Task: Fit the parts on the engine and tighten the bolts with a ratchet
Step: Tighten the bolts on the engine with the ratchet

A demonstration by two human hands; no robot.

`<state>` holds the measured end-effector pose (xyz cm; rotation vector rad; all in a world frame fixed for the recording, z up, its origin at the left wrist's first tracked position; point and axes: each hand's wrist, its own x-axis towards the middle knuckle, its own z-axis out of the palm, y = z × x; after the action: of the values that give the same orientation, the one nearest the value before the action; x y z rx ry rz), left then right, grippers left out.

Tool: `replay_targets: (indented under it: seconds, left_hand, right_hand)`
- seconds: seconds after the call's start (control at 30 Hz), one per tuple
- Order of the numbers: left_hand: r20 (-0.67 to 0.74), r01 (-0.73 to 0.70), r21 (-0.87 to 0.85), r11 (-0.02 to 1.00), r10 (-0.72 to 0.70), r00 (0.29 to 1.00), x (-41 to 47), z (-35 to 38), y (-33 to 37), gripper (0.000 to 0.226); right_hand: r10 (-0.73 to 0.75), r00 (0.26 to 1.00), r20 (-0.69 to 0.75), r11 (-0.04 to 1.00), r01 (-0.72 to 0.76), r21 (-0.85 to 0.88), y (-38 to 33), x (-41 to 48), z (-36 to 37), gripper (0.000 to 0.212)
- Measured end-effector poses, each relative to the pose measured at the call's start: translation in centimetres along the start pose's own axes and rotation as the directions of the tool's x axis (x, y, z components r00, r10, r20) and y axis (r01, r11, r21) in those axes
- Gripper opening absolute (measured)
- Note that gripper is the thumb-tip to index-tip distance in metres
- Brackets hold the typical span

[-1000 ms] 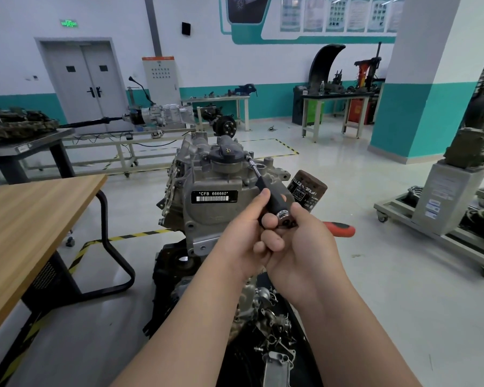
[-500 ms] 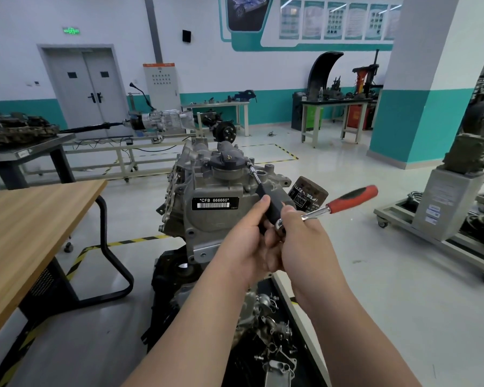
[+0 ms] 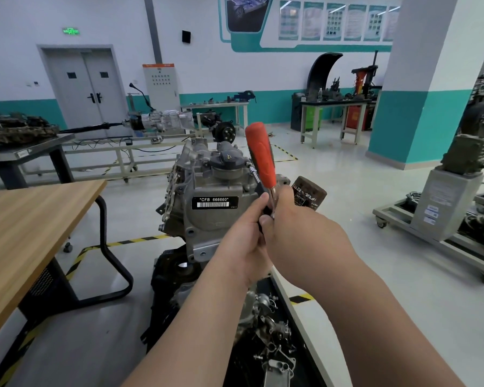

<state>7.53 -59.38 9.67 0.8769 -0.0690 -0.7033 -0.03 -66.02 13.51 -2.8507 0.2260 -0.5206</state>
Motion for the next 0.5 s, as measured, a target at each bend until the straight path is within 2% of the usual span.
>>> replay_targets:
  seconds: [0.1, 0.2, 0.27, 0.37, 0.43, 0.5]
  left_hand:
    - [-0.018, -0.020, 0.029, 0.999, 0.020, 1.000, -0.2, 0.0, 0.0, 0.029]
    - [-0.034, -0.055, 0.030, 0.998, 0.056, 0.998, -0.2, -0.1, -0.1, 0.028]
    - [-0.054, -0.066, 0.019, 0.998, 0.067, 0.996, -0.4, 0.0, -0.2, 0.034]
    - [-0.060, -0.089, 0.044, 0.995, 0.091, 0.994, -0.4, -0.2, -0.4, 0.043]
    - [-0.040, -0.071, 0.065, 0.995, 0.074, 0.996, -0.5, -0.2, -0.5, 0.045]
    - [-0.023, -0.058, 0.070, 0.996, 0.060, 0.998, -0.4, -0.4, -0.5, 0.042]
  right_hand:
    - [0.008, 1.000, -0.012, 0.998, -0.007, 0.069, 0.1, 0.0, 0.4, 0.024]
    - [0.052, 0.998, -0.034, 0.959, -0.040, 0.280, 0.5, -0.1, 0.9, 0.022]
    - [0.106, 0.994, -0.021, 0.886, -0.085, 0.455, 0.7, -0.1, 1.5, 0.024]
    - [0.177, 0.983, 0.041, 0.694, -0.154, 0.704, 0.8, 0.1, 2.5, 0.018]
    - [0.230, 0.970, 0.085, 0.497, -0.192, 0.846, 0.7, 0.3, 2.9, 0.013]
    - [0.278, 0.946, 0.167, 0.251, -0.239, 0.938, 0.5, 0.3, 3.0, 0.017]
